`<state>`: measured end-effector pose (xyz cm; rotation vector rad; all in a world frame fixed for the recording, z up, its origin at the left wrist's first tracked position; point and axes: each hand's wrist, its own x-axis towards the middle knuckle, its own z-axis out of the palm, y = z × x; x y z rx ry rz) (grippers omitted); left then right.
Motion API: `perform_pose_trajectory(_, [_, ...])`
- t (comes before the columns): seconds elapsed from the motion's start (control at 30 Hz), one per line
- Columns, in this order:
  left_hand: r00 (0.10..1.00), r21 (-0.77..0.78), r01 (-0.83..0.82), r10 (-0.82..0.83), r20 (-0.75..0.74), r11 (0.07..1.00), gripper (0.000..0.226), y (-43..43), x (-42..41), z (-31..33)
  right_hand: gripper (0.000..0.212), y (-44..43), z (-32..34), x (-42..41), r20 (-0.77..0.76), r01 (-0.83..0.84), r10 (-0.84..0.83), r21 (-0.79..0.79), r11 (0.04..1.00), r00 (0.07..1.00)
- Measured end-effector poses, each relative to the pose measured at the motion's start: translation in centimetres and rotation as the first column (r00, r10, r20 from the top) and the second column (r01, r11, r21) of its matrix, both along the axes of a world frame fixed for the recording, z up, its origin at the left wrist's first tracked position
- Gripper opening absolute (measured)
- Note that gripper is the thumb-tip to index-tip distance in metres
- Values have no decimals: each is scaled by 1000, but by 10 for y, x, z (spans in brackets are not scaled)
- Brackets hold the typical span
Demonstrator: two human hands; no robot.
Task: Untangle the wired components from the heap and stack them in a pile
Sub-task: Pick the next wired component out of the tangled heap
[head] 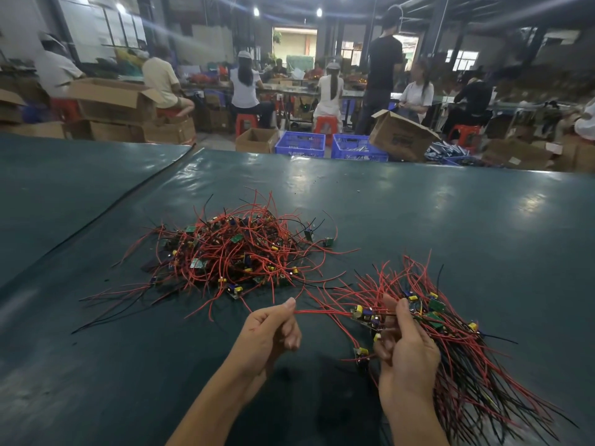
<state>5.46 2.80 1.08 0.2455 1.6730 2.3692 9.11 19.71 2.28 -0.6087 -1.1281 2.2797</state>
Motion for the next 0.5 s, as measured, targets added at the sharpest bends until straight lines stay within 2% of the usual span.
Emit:
perform_pose_trajectory(0.1, [1000, 53, -9, 8, 25, 999, 43, -3, 0, 0, 28, -5, -1, 1, -15, -105, 106, 35, 994, 994])
perform_pose_trajectory(0.17, [999, 81, -8, 5, 45, 997, 43, -2, 1, 2, 31, -13, -4, 2, -6, -234, 237, 140, 962, 972])
perform_pose_trajectory(0.23, [998, 96, -10, 4, 62, 995, 42, -1, 2, 4, 44, -21, -7, 4, 24, -330, 338, 295, 897, 941])
perform_pose_trajectory(0.3, [996, 111, -27, 18, 84, 993, 41, 0, 2, 6, 56, -26, -11, 5, 64, -343, 357, 470, 813, 932])
perform_pose_trajectory(0.37, [994, 123, -41, 28, 101, 992, 40, -1, 2, 7, 53, -28, -13, 6, 100, -308, 305, 552, 775, 947])
perform_pose_trajectory(0.43, [995, 128, -33, 21, 95, 991, 34, -2, 1, 7, 53, -26, -12, 5, 121, -270, 243, 533, 802, 962])
perform_pose_trajectory(0.5, [997, 108, -31, 22, 79, 994, 24, -4, -1, 6, 52, -22, -9, 3, 153, -220, 175, 367, 904, 973])
